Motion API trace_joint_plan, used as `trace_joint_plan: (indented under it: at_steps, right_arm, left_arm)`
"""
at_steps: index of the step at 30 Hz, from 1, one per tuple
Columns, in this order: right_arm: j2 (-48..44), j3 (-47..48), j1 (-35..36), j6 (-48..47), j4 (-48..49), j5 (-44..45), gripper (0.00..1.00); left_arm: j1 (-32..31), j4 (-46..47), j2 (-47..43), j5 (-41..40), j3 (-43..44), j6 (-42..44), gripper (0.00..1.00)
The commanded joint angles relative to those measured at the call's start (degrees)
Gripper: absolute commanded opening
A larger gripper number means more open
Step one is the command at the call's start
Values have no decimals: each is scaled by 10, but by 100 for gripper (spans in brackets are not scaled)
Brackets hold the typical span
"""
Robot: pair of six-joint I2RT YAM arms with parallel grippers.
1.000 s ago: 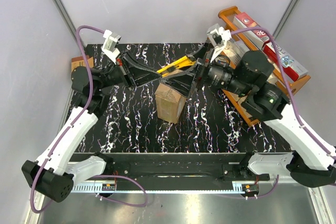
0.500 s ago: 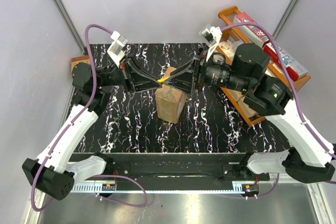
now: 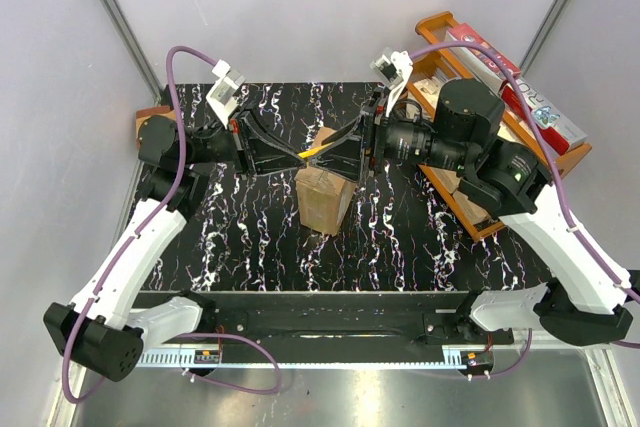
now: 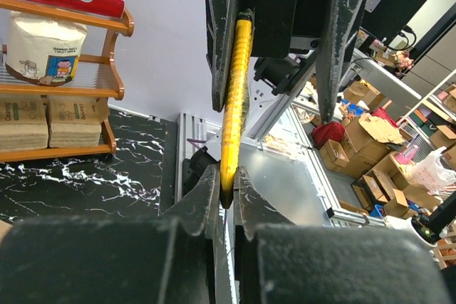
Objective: Unpack the express box
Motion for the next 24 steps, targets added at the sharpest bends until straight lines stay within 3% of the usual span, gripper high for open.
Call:
trace_joint_plan:
  at_steps: [1, 14, 19, 24]
  right_arm:
    - [2, 16, 12, 5, 17, -52, 63]
    - [-10, 3, 7, 0, 8, -35, 60]
    - [-19, -9, 7, 7, 28, -34, 63]
    - [-35, -26, 7, 16, 62, -29, 72]
  left_arm:
    - [12, -8, 2, -14, 12, 15, 0]
    - [32, -5, -16, -2, 15, 17, 0]
    - [34, 15, -22, 0, 8, -2, 0]
    - [39, 40, -37, -4, 5, -11, 0]
